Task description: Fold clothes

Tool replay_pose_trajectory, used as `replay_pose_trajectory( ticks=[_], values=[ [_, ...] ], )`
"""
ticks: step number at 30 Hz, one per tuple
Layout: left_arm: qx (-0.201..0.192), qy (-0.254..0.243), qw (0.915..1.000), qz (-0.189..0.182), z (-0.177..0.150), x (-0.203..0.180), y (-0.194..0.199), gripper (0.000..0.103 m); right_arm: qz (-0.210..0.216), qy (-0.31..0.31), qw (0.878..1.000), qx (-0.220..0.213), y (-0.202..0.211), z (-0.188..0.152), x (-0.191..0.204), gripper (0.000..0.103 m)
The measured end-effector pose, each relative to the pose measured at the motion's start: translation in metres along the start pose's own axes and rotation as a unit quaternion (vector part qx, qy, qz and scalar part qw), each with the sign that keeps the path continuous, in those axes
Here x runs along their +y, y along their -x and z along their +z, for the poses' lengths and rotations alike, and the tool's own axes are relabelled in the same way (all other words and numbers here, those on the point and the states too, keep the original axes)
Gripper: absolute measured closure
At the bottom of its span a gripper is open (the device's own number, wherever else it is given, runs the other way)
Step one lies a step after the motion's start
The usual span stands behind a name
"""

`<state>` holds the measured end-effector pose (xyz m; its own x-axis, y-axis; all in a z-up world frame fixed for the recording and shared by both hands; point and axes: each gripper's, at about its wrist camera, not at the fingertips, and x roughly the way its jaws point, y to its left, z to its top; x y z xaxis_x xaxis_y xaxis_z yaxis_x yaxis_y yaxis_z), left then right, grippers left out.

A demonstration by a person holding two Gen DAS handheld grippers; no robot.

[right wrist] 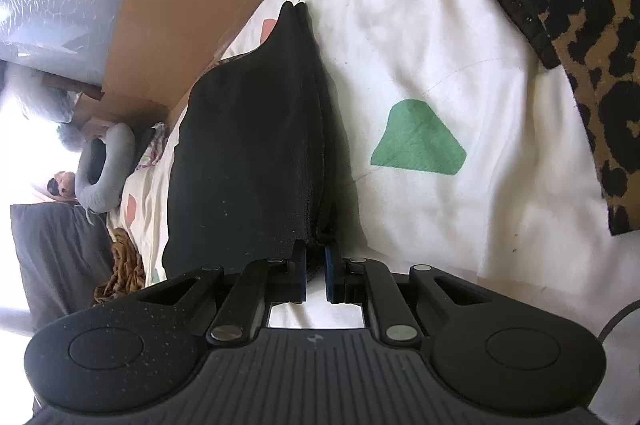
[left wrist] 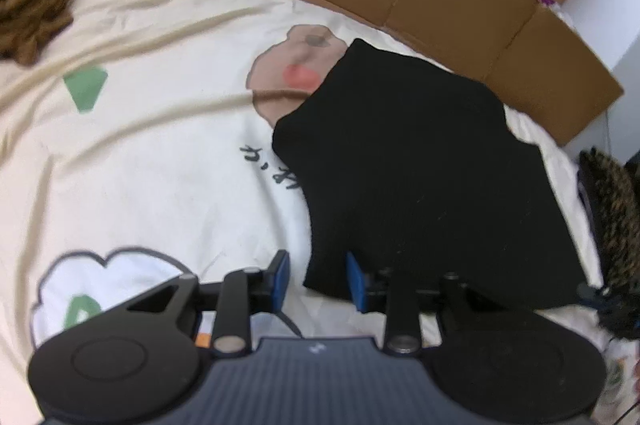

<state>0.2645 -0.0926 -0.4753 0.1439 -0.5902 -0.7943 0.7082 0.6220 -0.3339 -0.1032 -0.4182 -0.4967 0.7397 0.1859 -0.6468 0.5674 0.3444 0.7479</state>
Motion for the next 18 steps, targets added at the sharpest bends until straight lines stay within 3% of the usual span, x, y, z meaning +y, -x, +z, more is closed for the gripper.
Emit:
replay_pose_trajectory(
  ticks=[2, 5, 11, 14, 15, 16, 18],
  values=[
    [0.001, 0.016, 0.9998, -0.009, 0.000, 0.005, -0.002, 0.070, 0.004, -0.024, 1.000, 0.011, -0.005, 0.001, -0.005, 0.088],
    [0.003, 0.030, 0.9994, -0.020, -0.001, 0.009, -0.005, 0.070, 0.018, -0.030, 0.999, 0.030, -0.014, -0.004, -0.008, 0.074],
    [0.004, 0.060, 0.9968, -0.052, -0.006, 0.019, -0.009, 0.068, 0.039, -0.075, 0.996, 0.020, -0.028, -0.005, -0.015, 0.071],
    [0.006, 0.071, 0.9957, -0.060, -0.005, 0.021, -0.009, 0.075, 0.046, -0.095, 0.994, 0.013, -0.033, -0.004, -0.017, 0.074],
    [0.009, 0.069, 0.9957, -0.061, -0.005, 0.020, -0.009, 0.086, 0.047, -0.100, 0.994, 0.011, -0.034, -0.004, -0.018, 0.087],
    [0.013, 0.065, 0.9960, -0.060, -0.005, 0.018, -0.010, 0.093, 0.048, -0.103, 0.993, 0.010, -0.035, -0.004, -0.018, 0.090],
    [0.015, 0.062, 0.9964, -0.055, -0.002, 0.015, -0.007, 0.095, 0.049, -0.098, 0.994, 0.008, -0.035, -0.003, -0.016, 0.094]
  ],
)
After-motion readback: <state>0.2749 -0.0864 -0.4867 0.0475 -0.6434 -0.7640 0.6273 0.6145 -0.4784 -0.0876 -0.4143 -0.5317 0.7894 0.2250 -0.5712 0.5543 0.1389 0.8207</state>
